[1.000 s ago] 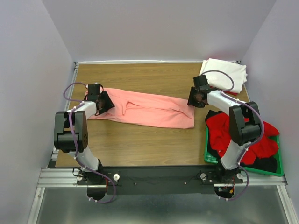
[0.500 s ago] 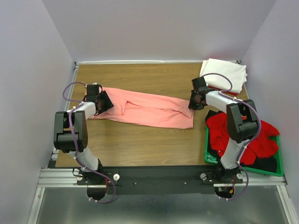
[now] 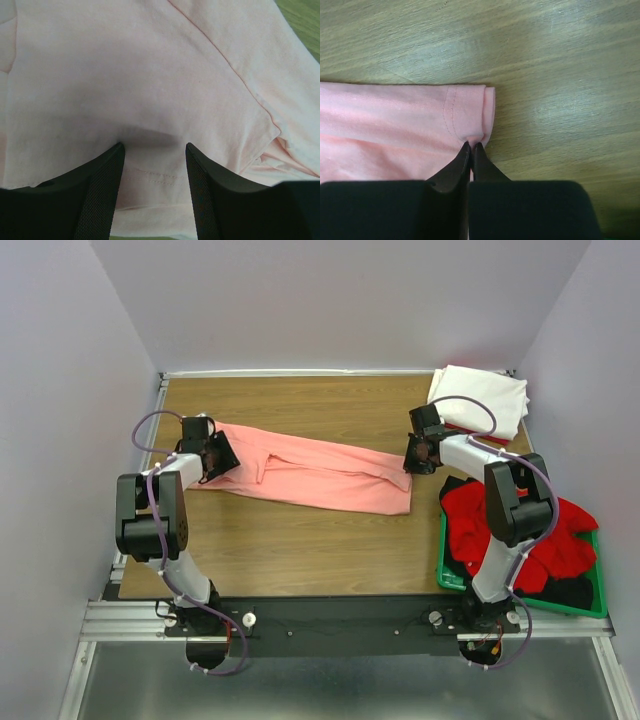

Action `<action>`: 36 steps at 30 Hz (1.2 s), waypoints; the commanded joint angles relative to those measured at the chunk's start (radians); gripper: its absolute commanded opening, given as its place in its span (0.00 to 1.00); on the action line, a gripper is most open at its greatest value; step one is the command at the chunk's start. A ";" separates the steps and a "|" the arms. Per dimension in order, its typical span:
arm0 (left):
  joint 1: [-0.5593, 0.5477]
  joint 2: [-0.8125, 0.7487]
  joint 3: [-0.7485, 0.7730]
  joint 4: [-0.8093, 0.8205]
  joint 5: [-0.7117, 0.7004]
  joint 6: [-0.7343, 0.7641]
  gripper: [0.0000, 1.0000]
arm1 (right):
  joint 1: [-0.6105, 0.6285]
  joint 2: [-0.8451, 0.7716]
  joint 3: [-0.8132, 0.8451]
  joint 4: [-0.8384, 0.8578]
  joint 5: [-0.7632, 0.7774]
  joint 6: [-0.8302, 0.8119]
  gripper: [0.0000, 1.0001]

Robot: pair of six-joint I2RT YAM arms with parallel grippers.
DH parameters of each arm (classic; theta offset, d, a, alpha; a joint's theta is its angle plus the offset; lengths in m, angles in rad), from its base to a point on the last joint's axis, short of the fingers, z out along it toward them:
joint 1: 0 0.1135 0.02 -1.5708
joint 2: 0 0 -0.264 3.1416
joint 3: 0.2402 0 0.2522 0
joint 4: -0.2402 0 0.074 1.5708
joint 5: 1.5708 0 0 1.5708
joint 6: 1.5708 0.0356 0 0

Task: Fold and stack the t-shirts
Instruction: Fold the tshirt

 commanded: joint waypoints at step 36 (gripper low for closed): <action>0.027 0.038 0.147 -0.187 -0.095 0.109 0.61 | 0.057 -0.146 -0.127 -0.085 -0.186 -0.046 0.54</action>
